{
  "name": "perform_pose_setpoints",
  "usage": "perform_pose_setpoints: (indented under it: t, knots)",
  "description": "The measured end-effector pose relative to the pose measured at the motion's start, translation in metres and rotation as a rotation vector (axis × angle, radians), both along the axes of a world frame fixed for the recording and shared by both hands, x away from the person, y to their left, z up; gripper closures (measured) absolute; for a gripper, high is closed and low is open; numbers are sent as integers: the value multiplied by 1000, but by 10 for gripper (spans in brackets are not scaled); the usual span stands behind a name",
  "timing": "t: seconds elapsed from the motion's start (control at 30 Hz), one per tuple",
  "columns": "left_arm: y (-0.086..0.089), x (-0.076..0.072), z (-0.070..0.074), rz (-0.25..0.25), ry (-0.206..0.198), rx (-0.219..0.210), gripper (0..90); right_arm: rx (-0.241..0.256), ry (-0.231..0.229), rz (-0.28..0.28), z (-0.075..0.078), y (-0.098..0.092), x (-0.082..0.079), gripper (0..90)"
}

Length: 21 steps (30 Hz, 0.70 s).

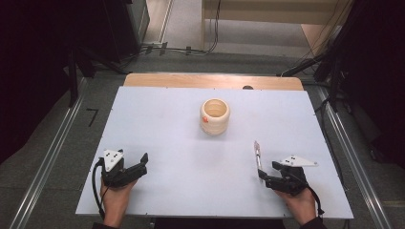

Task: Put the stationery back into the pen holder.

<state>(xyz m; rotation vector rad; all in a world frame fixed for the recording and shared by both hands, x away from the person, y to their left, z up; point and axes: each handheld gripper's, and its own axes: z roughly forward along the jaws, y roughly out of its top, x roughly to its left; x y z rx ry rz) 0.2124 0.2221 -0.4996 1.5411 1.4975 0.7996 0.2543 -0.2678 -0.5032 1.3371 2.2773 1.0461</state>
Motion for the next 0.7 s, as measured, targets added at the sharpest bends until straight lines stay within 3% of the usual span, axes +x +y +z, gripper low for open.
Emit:
perform_pose_setpoints:
  t: [0.33,0.7]
  knots:
    - [0,0,0,-3,0,-1,122,-44,4,-32,-3,14,-2,414]
    - [1,-1,1,-4,0,0,122,-48,25,-89,-4,16,-6,526]
